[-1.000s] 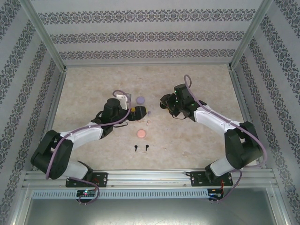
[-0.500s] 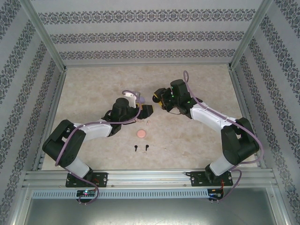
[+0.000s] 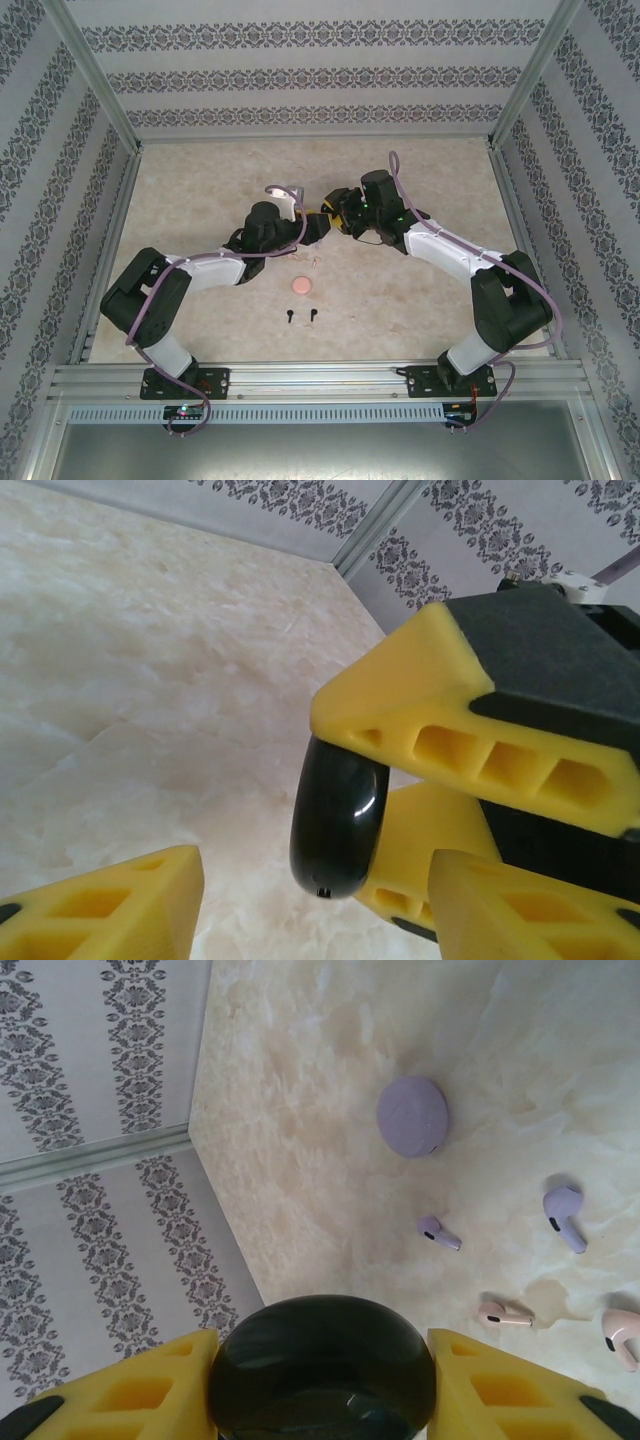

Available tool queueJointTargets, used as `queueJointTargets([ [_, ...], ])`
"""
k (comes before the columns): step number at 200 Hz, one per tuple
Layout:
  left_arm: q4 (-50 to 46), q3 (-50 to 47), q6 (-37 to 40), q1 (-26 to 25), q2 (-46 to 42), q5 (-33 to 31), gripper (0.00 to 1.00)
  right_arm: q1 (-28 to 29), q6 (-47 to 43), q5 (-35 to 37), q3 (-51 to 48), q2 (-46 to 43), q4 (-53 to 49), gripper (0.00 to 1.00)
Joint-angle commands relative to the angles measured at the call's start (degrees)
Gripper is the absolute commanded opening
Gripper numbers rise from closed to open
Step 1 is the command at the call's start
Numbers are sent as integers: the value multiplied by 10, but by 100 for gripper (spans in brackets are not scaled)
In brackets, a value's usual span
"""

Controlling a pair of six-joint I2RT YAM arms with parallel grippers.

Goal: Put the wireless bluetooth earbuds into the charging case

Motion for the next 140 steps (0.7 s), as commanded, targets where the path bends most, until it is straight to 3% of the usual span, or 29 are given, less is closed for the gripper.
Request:
queueJointTargets([
  [1, 37, 21, 10, -7, 13, 6, 58, 4, 12, -9, -5, -16, 22, 39],
  [140, 57, 58, -3, -6, 52, 15, 36, 3, 24, -13, -23, -21, 46, 37],
])
